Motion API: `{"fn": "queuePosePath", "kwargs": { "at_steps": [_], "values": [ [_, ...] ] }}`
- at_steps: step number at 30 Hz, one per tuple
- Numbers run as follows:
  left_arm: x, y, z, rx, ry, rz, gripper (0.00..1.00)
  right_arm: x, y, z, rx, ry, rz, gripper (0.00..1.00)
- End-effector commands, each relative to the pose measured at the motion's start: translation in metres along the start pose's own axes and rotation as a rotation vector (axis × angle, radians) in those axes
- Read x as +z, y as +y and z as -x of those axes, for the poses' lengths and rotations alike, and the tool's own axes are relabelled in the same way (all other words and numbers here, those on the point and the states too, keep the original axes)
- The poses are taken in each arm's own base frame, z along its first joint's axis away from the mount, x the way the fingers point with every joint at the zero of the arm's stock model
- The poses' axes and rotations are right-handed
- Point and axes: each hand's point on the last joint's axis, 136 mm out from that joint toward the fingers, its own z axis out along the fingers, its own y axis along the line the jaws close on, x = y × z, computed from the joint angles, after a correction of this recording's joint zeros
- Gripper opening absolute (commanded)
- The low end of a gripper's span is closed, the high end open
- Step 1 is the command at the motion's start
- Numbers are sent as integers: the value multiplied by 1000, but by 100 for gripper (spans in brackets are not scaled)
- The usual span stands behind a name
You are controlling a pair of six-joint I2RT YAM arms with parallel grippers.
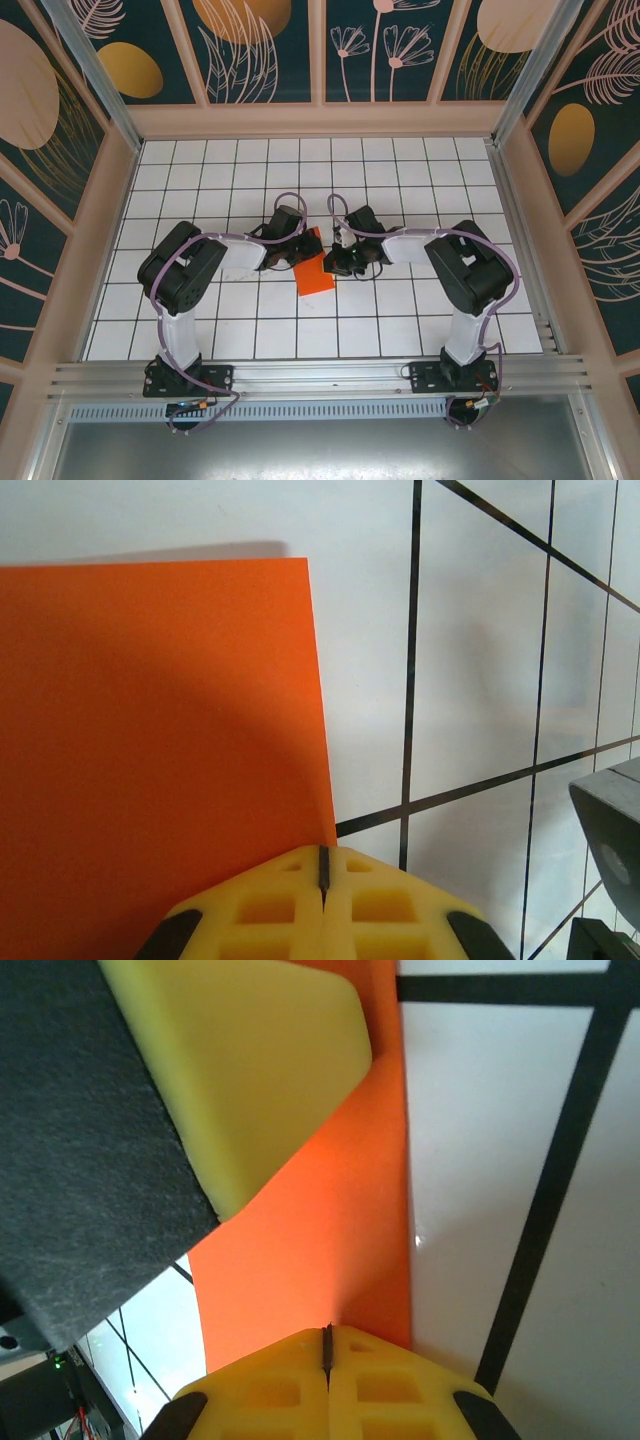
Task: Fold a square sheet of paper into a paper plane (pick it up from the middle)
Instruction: First fold in half a square sheet of paper at the center of the table.
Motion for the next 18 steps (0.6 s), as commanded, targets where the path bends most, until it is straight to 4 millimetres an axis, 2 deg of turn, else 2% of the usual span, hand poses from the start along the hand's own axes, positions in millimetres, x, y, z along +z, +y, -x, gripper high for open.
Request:
{"fn": "queuePosePath", "kwargs": {
  "at_steps": [1,6,9,11,13,16,18],
  "values": [
    [5,61,-26,-48,56,194,0,1,-11,-24,16,54,-23,0],
    [4,60,-25,-38,53,196,0,-10,-23,-58,52,90,-44,0],
    [5,57,-23,-27,55,186,0,-17,-26,-65,50,94,-68,0],
    [6,50,-22,-11,56,163,0,-21,-23,-60,34,74,-74,0],
    [5,37,-18,16,53,120,0,-26,-13,-46,10,33,-64,0],
    [0,9,-7,74,41,35,0,-29,5,-23,-19,-30,-31,0],
    [-6,-12,0,113,28,-26,4,-26,11,-10,-21,-56,-21,0]
  ]
}}
